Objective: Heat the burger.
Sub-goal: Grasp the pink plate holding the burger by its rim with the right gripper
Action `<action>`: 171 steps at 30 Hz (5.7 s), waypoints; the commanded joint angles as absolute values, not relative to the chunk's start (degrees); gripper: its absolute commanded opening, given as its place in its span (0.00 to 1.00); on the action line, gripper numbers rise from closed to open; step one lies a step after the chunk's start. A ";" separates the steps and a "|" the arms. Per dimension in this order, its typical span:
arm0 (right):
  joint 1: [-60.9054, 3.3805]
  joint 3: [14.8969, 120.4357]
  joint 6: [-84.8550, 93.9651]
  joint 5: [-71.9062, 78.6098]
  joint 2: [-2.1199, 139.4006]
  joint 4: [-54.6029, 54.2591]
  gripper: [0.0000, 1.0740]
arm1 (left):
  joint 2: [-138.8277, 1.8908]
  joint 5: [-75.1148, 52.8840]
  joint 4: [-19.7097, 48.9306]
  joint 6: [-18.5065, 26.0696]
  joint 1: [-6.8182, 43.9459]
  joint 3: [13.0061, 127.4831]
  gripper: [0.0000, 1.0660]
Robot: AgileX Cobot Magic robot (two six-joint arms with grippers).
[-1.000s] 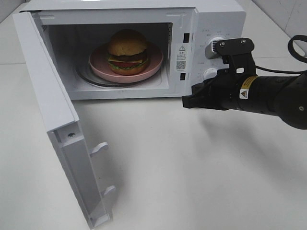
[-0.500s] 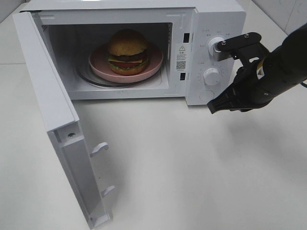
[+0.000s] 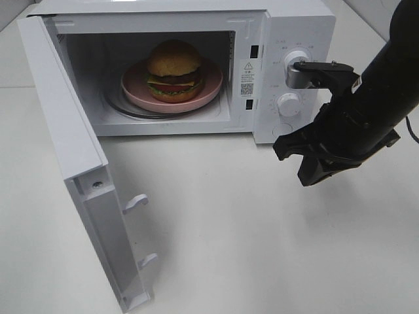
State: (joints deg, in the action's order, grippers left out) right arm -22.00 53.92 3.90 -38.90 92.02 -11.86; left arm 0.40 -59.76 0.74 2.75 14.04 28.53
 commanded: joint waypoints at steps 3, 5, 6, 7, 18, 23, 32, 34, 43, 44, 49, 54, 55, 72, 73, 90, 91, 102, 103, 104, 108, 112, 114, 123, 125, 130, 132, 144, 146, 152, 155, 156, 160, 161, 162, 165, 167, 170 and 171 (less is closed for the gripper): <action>-22.06 54.14 4.98 -39.30 91.73 -13.75 0.17 | 0.57 -59.24 0.57 2.52 13.92 28.36 0.00; -22.06 54.14 4.98 -39.30 91.73 -13.75 0.21 | 0.57 -59.24 0.57 2.52 13.92 28.36 0.00; -22.06 54.14 4.98 -39.30 91.73 -13.75 0.26 | 0.57 -59.24 0.57 2.52 13.92 28.36 0.00; -22.06 54.14 4.98 -39.30 91.73 -13.75 0.26 | 0.57 -59.24 0.57 2.52 13.92 28.36 0.00; -22.17 54.14 14.44 -37.99 91.79 -16.73 0.51 | 0.57 -59.24 0.57 2.52 13.92 28.36 0.00; -22.17 54.89 24.29 -37.64 92.70 -23.15 0.61 | 0.57 -59.24 0.57 2.52 13.92 28.36 0.00; -22.80 60.68 40.62 -38.04 96.77 -26.53 0.62 | 0.57 -59.24 0.57 2.52 13.92 28.36 0.00; -24.24 61.94 43.20 -38.04 97.69 -26.13 0.62 | 0.57 -59.24 0.57 2.52 13.92 28.36 0.00; -32.31 67.90 45.66 -32.83 101.41 -14.95 0.61 | 0.57 -59.24 0.57 2.52 13.92 28.36 0.00; -32.95 68.81 45.66 -32.72 101.81 -13.92 0.60 | 0.57 -59.24 0.57 2.52 13.92 28.36 0.00; -36.90 73.05 45.61 -30.83 104.97 -6.70 0.60 | 0.57 -59.24 0.57 2.52 13.92 28.36 0.00; -40.39 74.14 44.81 -25.21 106.40 1.83 0.60 | 0.57 -59.24 0.57 2.52 13.92 28.36 0.00; -41.02 74.20 44.46 -24.06 106.46 3.61 0.60 | 0.57 -59.24 0.57 2.52 13.92 28.36 0.00; -42.80 80.96 35.92 -19.48 111.84 16.04 0.60 | 0.57 -59.24 0.57 2.52 13.92 28.36 0.00; -42.80 81.93 35.92 -20.00 112.76 16.16 0.60 | 0.57 -59.24 0.57 2.52 13.92 28.36 0.00; -42.80 86.86 35.07 -21.72 118.95 21.66 0.60 | 0.57 -59.24 0.52 2.35 13.92 28.36 0.00; -42.80 86.86 35.07 -21.72 119.23 21.83 0.60 | 0.57 -59.24 0.52 2.35 13.92 28.36 0.00; -42.80 87.49 23.95 -21.43 121.18 36.15 0.60 | -0.11 -59.30 0.52 2.46 13.92 28.30 0.00; -42.80 87.49 23.95 -21.43 121.18 36.15 0.60 | -0.11 -59.30 0.52 2.46 13.92 28.30 0.00; -42.63 87.49 21.54 -21.49 121.41 38.04 0.60 | -0.69 -59.30 0.57 2.46 13.92 28.30 0.00; -42.63 87.49 19.77 -21.03 121.58 40.97 0.60 | -1.55 -59.30 0.63 2.46 13.92 28.30 0.00; -42.63 87.49 19.65 -19.31 121.58 43.49 0.60 | -1.60 -59.36 0.63 2.46 13.92 28.30 0.00; -42.63 87.49 19.65 -19.14 121.58 43.95 0.60 | -1.60 -59.36 0.63 2.46 13.92 28.30 0.00; -42.63 89.21 18.51 -18.96 122.96 44.18 0.60 | -0.86 -59.36 0.74 2.52 13.92 28.30 0.00; -42.63 90.36 17.53 -19.42 123.59 44.23 0.60 | 0.11 -59.36 0.74 2.52 13.92 28.30 0.00; -42.63 91.90 17.53 -19.42 124.45 44.23 0.60 | 1.83 -59.36 0.80 2.52 13.92 28.30 0.00; -42.63 91.96 17.53 -19.08 124.56 44.23 0.60 | 1.72 -59.36 0.80 2.52 13.92 28.30 0.00; -42.63 92.13 17.48 -17.42 127.65 44.23 0.60 | 1.72 -59.36 0.80 2.52 13.92 28.30 0.00; -42.63 92.13 17.30 -17.13 128.40 44.23 0.60 | 1.72 -59.36 0.80 2.52 13.92 28.30 0.00; -42.57 93.68 15.30 -16.39 130.52 44.23 0.60 | 1.72 -59.36 0.80 2.52 13.92 28.30 0.00; -42.51 94.19 15.13 -16.50 130.98 44.23 0.60 | 1.72 -59.36 0.80 2.52 13.92 28.30 0.00; -42.28 95.11 15.13 -16.56 131.49 44.23 0.60 | 1.72 -59.36 0.80 2.52 13.92 28.30 0.00; -41.94 95.63 15.13 -16.50 132.35 44.18 0.59 | 1.72 -59.36 0.80 2.52 13.92 28.30 0.00; -41.31 95.63 15.24 -16.62 132.53 44.23 0.59 | 1.72 -59.36 0.80 2.52 13.92 28.30 0.00; -40.97 95.63 15.18 -16.56 132.75 44.23 0.58 | 1.72 -59.36 0.80 2.52 13.92 28.30 0.00; -40.62 95.63 15.18 -16.50 133.16 44.18 0.56 | 1.72 -59.36 0.80 2.52 13.92 28.30 0.00; -40.62 95.63 15.18 -16.21 133.38 44.18 0.56 | 1.72 -59.36 0.80 2.52 13.92 28.30 0.00; -40.62 95.63 15.18 -14.90 133.73 44.12 0.54 | 1.72 -59.36 0.80 2.52 13.92 28.30 0.00; -40.62 95.63 15.18 -14.90 133.73 44.12 0.54 | 1.72 -59.36 0.80 2.52 13.92 28.30 0.00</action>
